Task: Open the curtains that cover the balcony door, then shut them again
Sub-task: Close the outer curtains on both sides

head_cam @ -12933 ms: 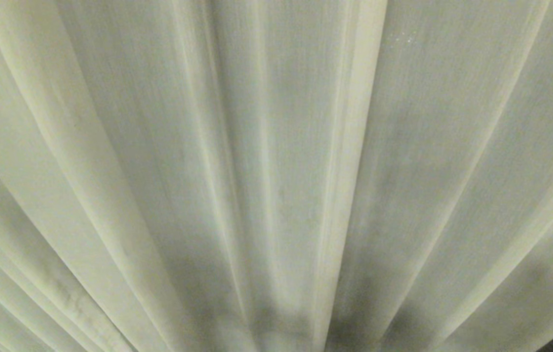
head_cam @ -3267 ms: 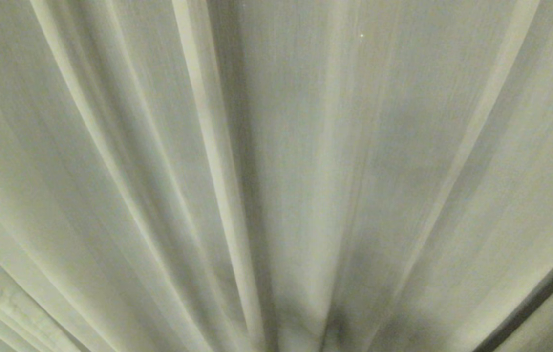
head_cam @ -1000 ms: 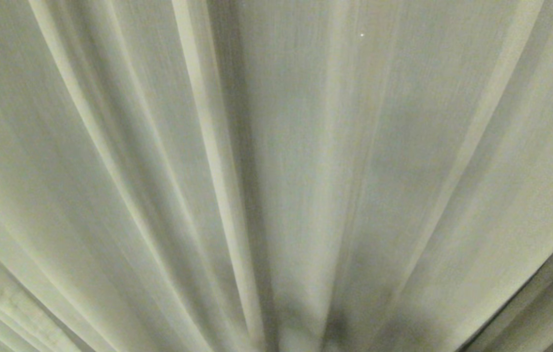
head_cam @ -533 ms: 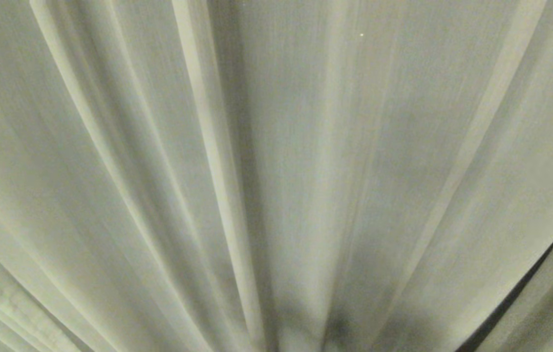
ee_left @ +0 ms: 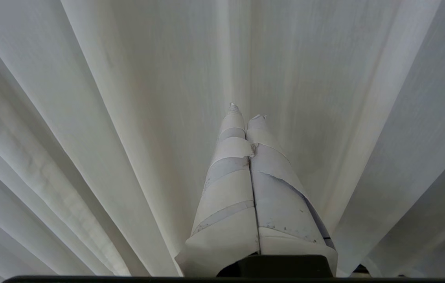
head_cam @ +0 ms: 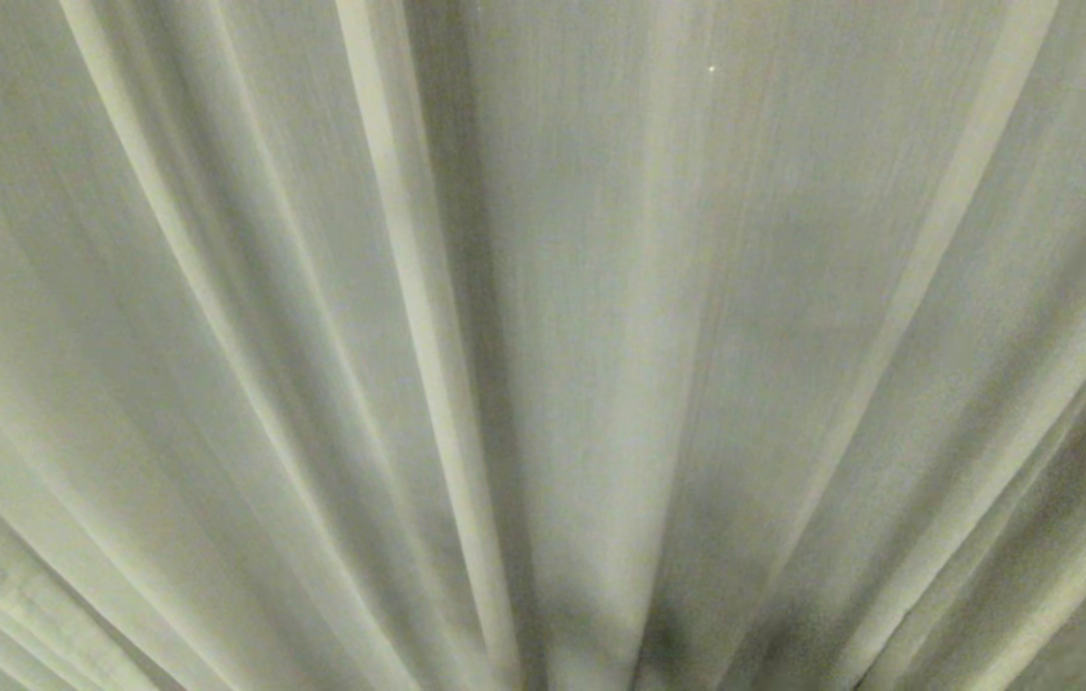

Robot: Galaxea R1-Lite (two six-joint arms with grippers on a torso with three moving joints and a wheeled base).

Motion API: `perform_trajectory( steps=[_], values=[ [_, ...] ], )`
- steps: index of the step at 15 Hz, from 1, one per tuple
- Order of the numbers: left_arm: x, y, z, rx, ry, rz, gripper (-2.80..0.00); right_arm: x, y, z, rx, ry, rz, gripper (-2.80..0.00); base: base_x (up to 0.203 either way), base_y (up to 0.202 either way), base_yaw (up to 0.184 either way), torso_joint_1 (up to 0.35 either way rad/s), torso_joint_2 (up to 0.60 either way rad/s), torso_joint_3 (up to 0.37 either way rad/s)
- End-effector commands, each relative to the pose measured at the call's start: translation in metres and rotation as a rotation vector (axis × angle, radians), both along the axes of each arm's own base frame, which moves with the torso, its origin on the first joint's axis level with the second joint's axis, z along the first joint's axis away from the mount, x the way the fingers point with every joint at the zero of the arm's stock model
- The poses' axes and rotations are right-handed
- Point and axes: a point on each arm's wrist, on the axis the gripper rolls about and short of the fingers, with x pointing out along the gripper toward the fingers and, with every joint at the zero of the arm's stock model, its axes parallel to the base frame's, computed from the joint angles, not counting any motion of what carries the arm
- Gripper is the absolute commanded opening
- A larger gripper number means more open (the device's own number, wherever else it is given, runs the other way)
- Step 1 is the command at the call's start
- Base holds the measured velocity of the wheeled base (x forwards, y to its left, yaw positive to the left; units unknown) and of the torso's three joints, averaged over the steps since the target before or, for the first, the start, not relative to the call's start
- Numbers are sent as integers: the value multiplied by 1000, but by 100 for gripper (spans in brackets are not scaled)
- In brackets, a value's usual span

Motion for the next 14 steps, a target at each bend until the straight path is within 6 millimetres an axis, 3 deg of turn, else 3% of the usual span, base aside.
perform_trajectory(
  steps=[1,6,11,14],
  values=[
    [0,0,0,0,-1,2,-280,-7,22,2,-52,-29,97,-280,0,0,0,0,0,0],
    [0,0,0,0,-1,0,-280,0,48,0,-184,-46,221,-280,0,0,0,0,0,0],
    [0,0,0,0,-1,2,-280,30,57,-11,-272,-8,245,-280,0,0,0,0,0,0],
    [0,0,0,0,-1,2,-280,50,81,-12,-245,16,192,-280,0,0,0,0,0,0]
  ],
)
